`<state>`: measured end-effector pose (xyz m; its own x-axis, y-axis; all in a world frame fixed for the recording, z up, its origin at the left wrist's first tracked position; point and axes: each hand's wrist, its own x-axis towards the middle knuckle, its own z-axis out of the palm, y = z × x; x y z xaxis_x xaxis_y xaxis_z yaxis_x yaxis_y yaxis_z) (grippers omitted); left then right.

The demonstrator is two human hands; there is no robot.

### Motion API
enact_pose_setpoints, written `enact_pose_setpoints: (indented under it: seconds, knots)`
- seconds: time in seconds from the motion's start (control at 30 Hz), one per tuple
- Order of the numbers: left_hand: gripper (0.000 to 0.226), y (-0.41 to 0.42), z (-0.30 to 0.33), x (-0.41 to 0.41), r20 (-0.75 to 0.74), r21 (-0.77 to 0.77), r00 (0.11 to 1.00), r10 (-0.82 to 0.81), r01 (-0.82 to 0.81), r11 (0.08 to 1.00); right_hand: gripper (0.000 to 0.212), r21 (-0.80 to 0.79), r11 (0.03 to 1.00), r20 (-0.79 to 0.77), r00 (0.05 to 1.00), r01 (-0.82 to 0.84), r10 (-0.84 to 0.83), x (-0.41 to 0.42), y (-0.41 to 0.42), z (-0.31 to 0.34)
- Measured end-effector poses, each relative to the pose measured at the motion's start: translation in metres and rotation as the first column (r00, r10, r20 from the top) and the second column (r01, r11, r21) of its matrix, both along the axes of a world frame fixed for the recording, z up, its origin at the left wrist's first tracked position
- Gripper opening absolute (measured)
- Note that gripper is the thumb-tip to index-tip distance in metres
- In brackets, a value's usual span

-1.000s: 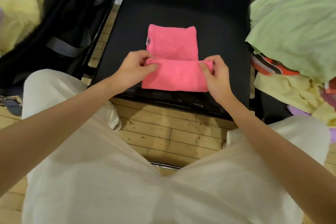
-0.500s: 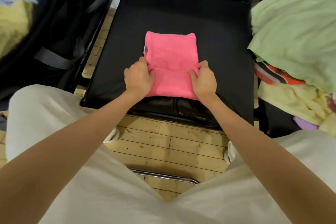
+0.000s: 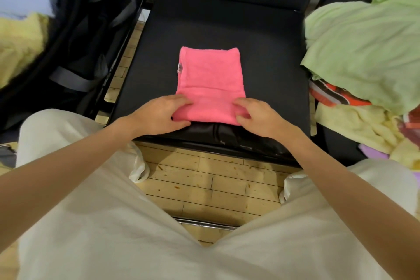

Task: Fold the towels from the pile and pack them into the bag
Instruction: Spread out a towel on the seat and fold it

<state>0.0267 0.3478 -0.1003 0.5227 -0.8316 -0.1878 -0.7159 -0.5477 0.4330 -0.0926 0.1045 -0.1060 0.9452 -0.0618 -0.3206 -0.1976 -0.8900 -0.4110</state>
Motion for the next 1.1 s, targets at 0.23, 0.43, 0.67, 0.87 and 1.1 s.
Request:
enact_pose_setpoints:
  seconds: [0.23, 0.43, 0.67, 0.87, 1.1]
  knots:
    - [0.054, -0.012, 0.007, 0.012, 0.059, 0.110, 0.998, -0.033, 0.026, 0.994, 0.070, -0.011, 1.000, -0.129, 0.992, 0.009, -0.011, -0.003, -0.001, 0.007]
    - [0.012, -0.020, 0.012, 0.021, 0.037, 0.093, 0.999, -0.038, 0.034, 0.995, 0.025, 0.055, 0.986, 0.031, 0.987, 0.157, -0.159, 0.003, -0.007, 0.009]
    - [0.011, -0.030, 0.026, 0.029, -0.200, -0.131, 0.961, 0.192, -0.221, 0.967, 0.027, 0.287, 0.873, 0.211, 0.863, 0.395, -0.460, 0.012, -0.013, 0.017]
    - [0.030, -0.054, 0.001, 0.046, -0.349, -0.222, 0.766, 0.540, -0.627, 0.747, 0.020, 0.538, 0.603, 0.101, 0.665, 0.589, -0.739, 0.049, -0.016, 0.003]
    - [0.050, -0.077, -0.011, 0.059, -0.514, -0.161, 0.517, 0.685, -0.842, 0.514, 0.023, 0.618, 0.416, 0.026, 0.512, 0.667, -0.859, 0.083, -0.020, -0.021]
